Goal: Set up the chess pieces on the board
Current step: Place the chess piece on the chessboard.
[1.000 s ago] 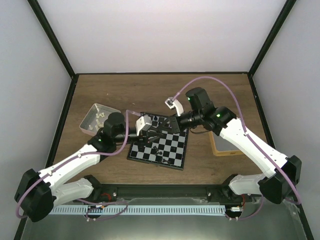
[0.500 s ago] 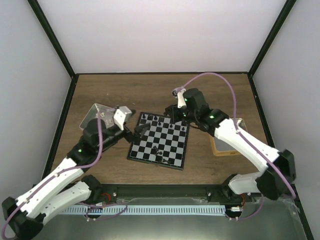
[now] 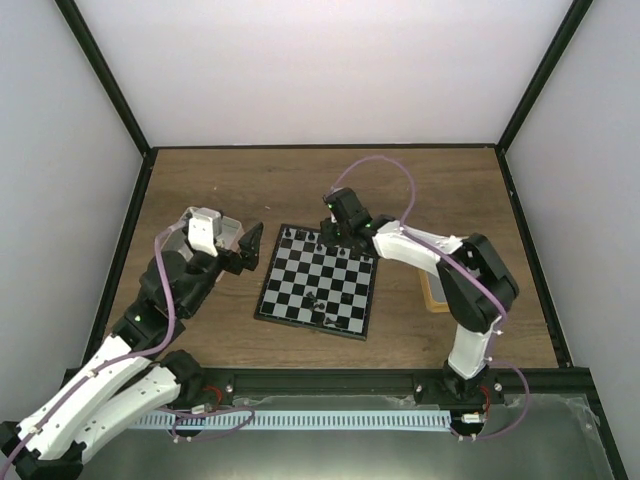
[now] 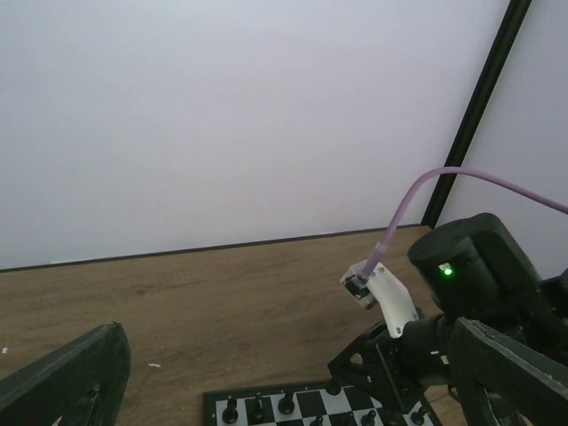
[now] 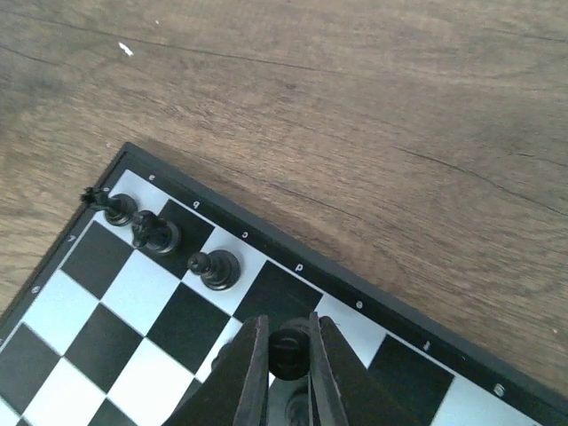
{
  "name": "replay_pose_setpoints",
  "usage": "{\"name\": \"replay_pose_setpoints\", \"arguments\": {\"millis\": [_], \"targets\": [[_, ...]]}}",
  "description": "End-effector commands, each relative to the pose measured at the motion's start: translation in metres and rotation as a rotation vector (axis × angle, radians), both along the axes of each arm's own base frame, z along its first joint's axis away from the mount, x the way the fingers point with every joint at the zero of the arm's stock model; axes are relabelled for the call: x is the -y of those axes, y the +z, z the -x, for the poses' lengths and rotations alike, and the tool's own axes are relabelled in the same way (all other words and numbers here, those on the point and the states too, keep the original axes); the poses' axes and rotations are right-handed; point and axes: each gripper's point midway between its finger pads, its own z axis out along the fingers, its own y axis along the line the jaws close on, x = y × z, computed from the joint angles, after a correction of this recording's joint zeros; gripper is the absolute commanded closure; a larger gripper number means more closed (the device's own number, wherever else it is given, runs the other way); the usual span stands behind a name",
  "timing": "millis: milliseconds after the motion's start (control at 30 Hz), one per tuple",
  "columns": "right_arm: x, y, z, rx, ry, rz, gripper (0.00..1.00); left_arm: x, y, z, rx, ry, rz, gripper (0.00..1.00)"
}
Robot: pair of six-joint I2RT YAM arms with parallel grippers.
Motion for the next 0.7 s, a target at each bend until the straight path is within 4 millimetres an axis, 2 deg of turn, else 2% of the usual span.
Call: {"name": "replay_pose_setpoints", "arguments": {"millis": [0, 167, 667], "targets": [[-0.019, 0.015, -0.026, 0.076, 0.021, -0.035, 0.93, 0.004, -0.013, -0.004, -0.042, -0.007, -0.05, 0.0], [-0.03, -0.003, -0.026, 0.036, 0.067, -0.028, 0.93, 0.015, -0.021, -0.008, -0.078, -0.038, -0.082, 0.0], [-0.026, -0.028, -0.026, -0.012, 0.066, 0.031, 0.89, 0.014, -0.021, -0.008, -0.069, -0.04, -0.082, 0.0]]}}
